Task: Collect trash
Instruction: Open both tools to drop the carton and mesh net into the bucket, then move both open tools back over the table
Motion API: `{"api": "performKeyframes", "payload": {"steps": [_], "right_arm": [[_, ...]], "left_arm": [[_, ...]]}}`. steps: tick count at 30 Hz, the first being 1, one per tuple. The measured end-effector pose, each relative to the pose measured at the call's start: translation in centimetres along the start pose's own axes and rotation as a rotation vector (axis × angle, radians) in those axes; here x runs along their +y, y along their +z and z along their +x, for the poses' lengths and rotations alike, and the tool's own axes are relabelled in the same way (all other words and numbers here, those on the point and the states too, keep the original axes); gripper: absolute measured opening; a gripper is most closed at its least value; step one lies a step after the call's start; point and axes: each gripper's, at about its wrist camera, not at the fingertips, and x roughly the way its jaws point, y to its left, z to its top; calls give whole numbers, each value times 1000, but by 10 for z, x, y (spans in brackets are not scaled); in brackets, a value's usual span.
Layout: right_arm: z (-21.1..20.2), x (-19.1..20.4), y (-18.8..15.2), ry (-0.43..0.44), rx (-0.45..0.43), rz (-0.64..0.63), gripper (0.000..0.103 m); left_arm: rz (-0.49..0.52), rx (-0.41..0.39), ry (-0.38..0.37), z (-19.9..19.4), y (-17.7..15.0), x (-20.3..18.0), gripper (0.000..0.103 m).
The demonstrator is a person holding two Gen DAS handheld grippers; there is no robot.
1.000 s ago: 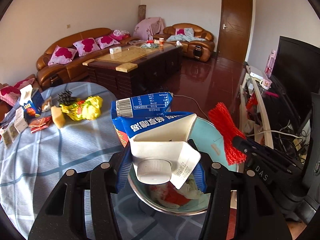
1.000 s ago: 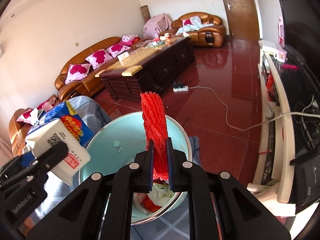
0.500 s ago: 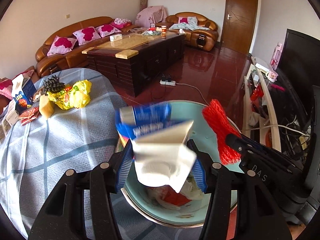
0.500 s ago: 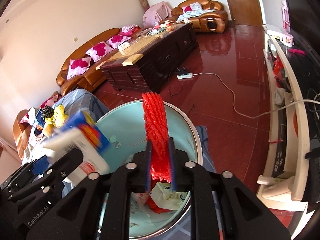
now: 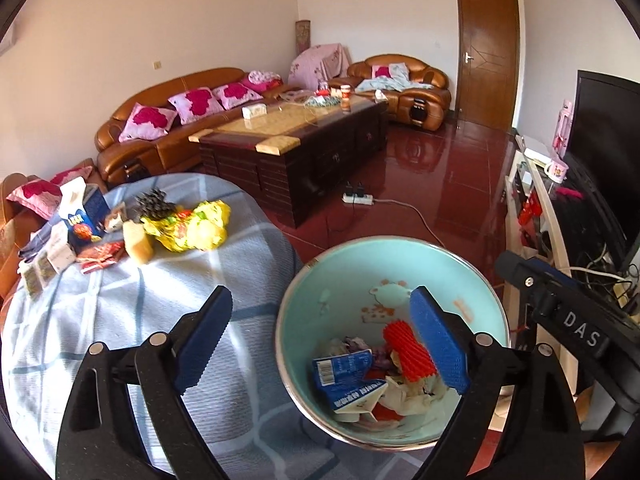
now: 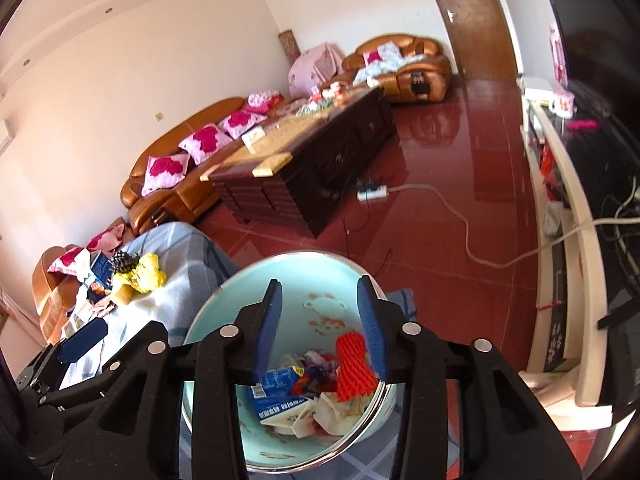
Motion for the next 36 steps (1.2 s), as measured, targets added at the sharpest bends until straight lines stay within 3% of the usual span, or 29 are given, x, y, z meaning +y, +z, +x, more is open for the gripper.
{"api": "performKeyframes", "payload": {"steps": [6, 16, 36], "right_arm": [[-15, 20, 2, -1, -41, -52, 45], [-22, 58, -10, 9, -21, -149, 54], [-29, 151, -33, 88, 8, -286, 55]], "left_arm": [[-13, -15, 29, -16, 0, 15, 90], [-80, -5, 94, -35, -11, 63, 90], [-226, -1, 159, -61, -35, 157, 91]]}}
